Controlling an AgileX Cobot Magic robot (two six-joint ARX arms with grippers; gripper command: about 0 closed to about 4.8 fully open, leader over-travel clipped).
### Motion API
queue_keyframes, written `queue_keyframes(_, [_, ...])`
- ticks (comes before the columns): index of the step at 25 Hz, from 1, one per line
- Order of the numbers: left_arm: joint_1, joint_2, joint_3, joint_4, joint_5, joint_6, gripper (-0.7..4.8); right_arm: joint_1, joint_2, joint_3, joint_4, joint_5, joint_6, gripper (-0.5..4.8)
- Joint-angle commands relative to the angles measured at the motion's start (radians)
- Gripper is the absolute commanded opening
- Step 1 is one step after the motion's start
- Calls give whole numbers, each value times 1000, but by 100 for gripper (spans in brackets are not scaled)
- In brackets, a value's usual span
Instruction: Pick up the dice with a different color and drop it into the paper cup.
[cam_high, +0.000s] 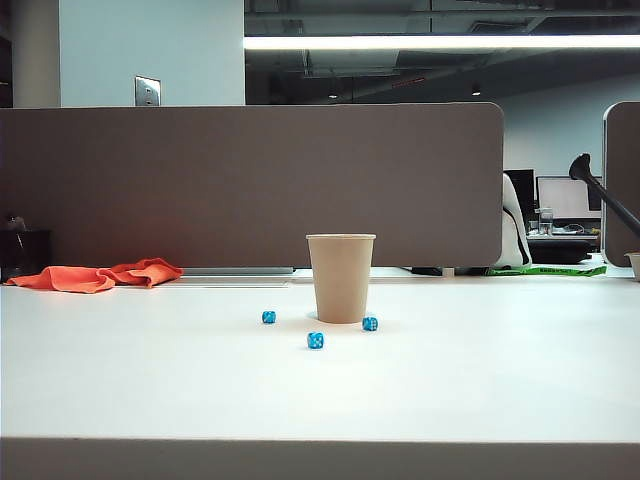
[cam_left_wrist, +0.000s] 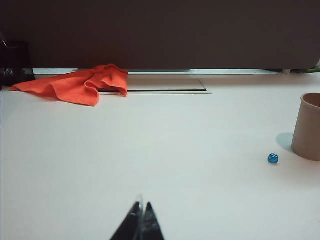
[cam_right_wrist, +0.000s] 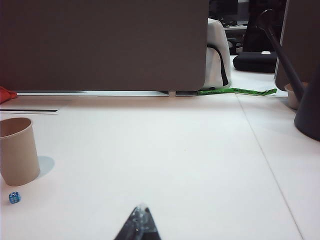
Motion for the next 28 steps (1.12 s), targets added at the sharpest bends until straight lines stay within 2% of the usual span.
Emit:
queue_keyframes(1, [1,1,3,45,17,0,-5,0,-1,-2,11,3,0,-1])
queue_keyframes(11, [1,1,3,45,16,0,-5,0,-1,-2,9,-2,1,-1])
queue_keyframes(17, [1,1,3,45,16,0,-6,-1,-1,-2,-27,66,1,-1])
queue_keyframes(28, [1,1,3,45,16,0,-5,0,-1,-2,-63,66,0,-1])
